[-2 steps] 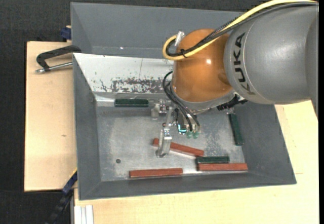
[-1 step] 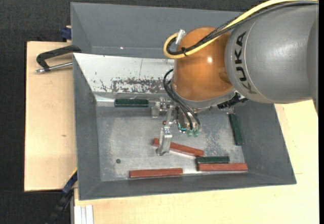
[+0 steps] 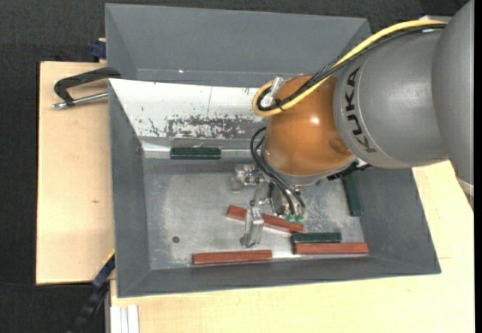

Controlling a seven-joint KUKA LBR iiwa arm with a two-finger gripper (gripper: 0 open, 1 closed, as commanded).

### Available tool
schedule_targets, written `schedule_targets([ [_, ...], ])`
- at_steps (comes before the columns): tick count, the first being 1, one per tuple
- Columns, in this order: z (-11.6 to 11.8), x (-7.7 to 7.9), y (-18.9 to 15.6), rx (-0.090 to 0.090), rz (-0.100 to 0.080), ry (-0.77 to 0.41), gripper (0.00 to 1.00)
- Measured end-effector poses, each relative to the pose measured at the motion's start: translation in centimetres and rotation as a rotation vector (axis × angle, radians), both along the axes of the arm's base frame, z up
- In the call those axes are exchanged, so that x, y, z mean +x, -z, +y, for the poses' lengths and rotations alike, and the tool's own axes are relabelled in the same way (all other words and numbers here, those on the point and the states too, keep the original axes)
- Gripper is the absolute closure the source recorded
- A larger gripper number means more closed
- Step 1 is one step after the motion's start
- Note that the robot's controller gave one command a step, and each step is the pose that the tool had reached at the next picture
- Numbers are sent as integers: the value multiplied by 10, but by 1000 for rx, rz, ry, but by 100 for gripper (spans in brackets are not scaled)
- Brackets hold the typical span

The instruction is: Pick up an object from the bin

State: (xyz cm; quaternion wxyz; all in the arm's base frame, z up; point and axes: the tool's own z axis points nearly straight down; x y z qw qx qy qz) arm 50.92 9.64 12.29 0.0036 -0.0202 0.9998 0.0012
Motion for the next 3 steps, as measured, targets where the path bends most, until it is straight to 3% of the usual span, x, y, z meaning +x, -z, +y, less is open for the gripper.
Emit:
schedule_targets([
  [1, -14, 18, 52, -1, 6, -40, 100],
  [2, -14, 18, 52, -1, 6, -40, 100],
  [3, -54, 12, -80, -2, 2, -130, 100],
])
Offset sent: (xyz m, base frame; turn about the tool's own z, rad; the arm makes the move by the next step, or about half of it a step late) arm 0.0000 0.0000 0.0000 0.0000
